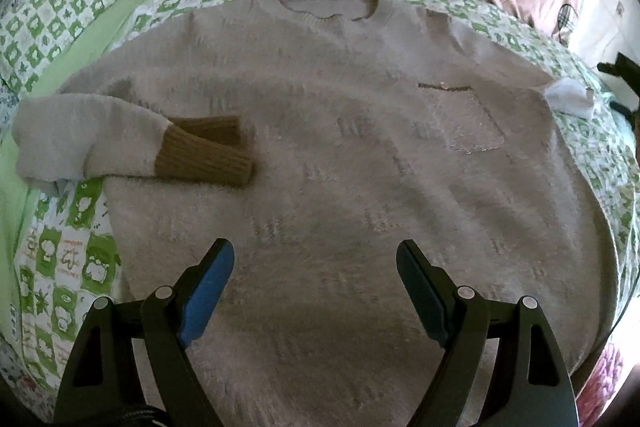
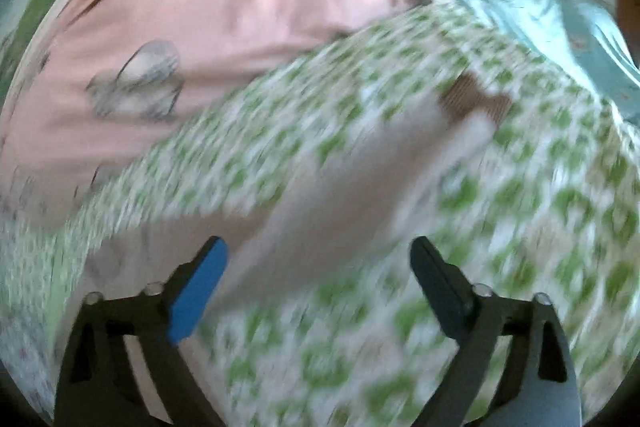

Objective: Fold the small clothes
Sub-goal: 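Grasp the brown ribbed cuff of a sleeve with the right tool, then carry the sleeve across the sweater chest with the right tool and release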

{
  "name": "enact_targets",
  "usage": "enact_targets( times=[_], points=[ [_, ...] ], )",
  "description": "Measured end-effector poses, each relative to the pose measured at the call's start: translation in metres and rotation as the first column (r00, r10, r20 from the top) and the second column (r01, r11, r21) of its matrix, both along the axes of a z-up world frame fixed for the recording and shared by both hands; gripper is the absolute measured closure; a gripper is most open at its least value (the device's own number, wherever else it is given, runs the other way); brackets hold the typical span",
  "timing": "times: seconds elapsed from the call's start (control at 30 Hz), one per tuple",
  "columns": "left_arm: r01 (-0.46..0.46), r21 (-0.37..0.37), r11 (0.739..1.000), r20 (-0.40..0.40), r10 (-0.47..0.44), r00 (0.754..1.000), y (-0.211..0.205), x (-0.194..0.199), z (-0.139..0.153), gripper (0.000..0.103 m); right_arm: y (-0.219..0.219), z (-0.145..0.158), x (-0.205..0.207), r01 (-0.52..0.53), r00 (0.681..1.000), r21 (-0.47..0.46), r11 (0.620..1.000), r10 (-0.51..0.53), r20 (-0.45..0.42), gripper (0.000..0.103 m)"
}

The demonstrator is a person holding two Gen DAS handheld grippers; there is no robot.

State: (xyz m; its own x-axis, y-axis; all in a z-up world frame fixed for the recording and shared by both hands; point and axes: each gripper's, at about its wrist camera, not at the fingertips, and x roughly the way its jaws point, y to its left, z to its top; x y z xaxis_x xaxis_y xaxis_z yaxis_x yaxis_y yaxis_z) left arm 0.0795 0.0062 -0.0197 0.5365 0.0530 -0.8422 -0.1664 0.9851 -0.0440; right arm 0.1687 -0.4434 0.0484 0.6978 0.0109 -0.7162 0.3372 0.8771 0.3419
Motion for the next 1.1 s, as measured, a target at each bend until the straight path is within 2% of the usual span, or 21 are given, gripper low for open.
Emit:
enact_targets(
  times=[0.07,0.13,0.23,0.3,0.4,0.47,0.5,0.53,0.57,0.6,0.63,0.77,0.87,0.93,1.03,1.1],
  points=[
    [-0.006,0.0,1.0,-0.007,0.006,1.0,0.002,0.003,-0.003,0.019,-0.025,-0.001,0.029,0.058,0.998,-0.021,0.998,-0.058,-0.022,0.025],
    [-0.012,0.001,1.0,-0.021,0.013,1.0,0.004,0.006,-0.006,0.019,-0.048,-0.01,0.056,0.101,0.993,0.002,0.995,-0.101,-0.061,0.03],
    [-0.024,-0.004,1.0,-0.048,0.024,0.999,0.007,0.012,-0.013,0.019,-0.073,-0.023,0.074,0.156,0.981,-0.002,0.988,-0.155,-0.114,0.03],
    [-0.031,-0.008,0.999,-0.064,0.03,0.997,0.008,0.014,-0.016,0.019,-0.087,-0.036,0.089,0.207,0.963,-0.03,0.978,-0.209,-0.171,0.03],
    [-0.029,-0.009,1.0,-0.079,0.028,0.996,0.006,0.018,-0.021,0.019,-0.093,-0.051,0.104,0.214,0.95,-0.052,0.975,-0.22,-0.221,0.03],
    [-0.023,-0.004,1.0,-0.08,0.023,0.997,0.003,0.02,-0.022,0.018,-0.089,-0.059,0.111,0.196,0.946,-0.112,0.974,-0.218,-0.241,0.032],
    [-0.022,-0.006,1.0,-0.079,0.022,0.997,0.002,0.02,-0.022,0.018,-0.087,-0.059,0.112,0.193,0.946,-0.131,0.972,-0.22,-0.24,0.04],
    [-0.022,-0.012,1.0,-0.077,0.021,0.997,0.002,0.021,-0.022,0.018,-0.084,-0.057,0.11,0.193,0.947,-0.151,0.969,-0.225,-0.228,0.058],
    [-0.022,-0.009,1.0,-0.077,0.021,0.997,0.002,0.018,-0.021,0.018,-0.083,-0.054,0.106,0.192,0.953,-0.14,0.971,-0.219,-0.208,0.07],
    [-0.022,-0.013,1.0,-0.076,0.021,0.997,0.003,0.018,-0.021,0.018,-0.084,-0.051,0.101,0.191,0.96,-0.111,0.975,-0.209,-0.186,0.094],
    [-0.02,-0.017,1.0,-0.074,0.019,0.997,0.004,0.019,-0.021,0.018,-0.082,-0.049,0.097,0.185,0.965,-0.089,0.979,-0.198,-0.171,0.094],
    [-0.021,-0.036,0.999,-0.061,0.019,0.998,0.009,0.017,-0.017,0.018,-0.043,-0.025,0.078,0.047,0.998,-0.026,0.999,-0.048,-0.038,0.095],
    [-0.035,-0.071,0.997,-0.037,0.032,0.999,0.017,0.017,-0.01,0.018,0.011,-0.004,0.064,-0.102,0.994,0.039,0.994,0.1,0.05,0.095],
    [-0.042,-0.089,0.995,-0.017,0.04,0.999,0.022,0.016,-0.004,0.018,0.05,0.004,0.059,-0.201,0.977,0.073,0.977,0.194,0.091,0.095],
    [-0.049,-0.104,0.993,0.013,0.051,0.999,0.029,0.012,0.004,0.018,0.119,0.012,0.056,-0.362,0.928,0.129,0.923,0.343,0.146,0.095],
    [-0.054,-0.127,0.99,0.021,0.057,0.998,0.034,0.01,0.007,0.018,0.171,0.012,0.053,-0.462,0.883,0.158,0.872,0.436,0.176,0.095]
  ],
)
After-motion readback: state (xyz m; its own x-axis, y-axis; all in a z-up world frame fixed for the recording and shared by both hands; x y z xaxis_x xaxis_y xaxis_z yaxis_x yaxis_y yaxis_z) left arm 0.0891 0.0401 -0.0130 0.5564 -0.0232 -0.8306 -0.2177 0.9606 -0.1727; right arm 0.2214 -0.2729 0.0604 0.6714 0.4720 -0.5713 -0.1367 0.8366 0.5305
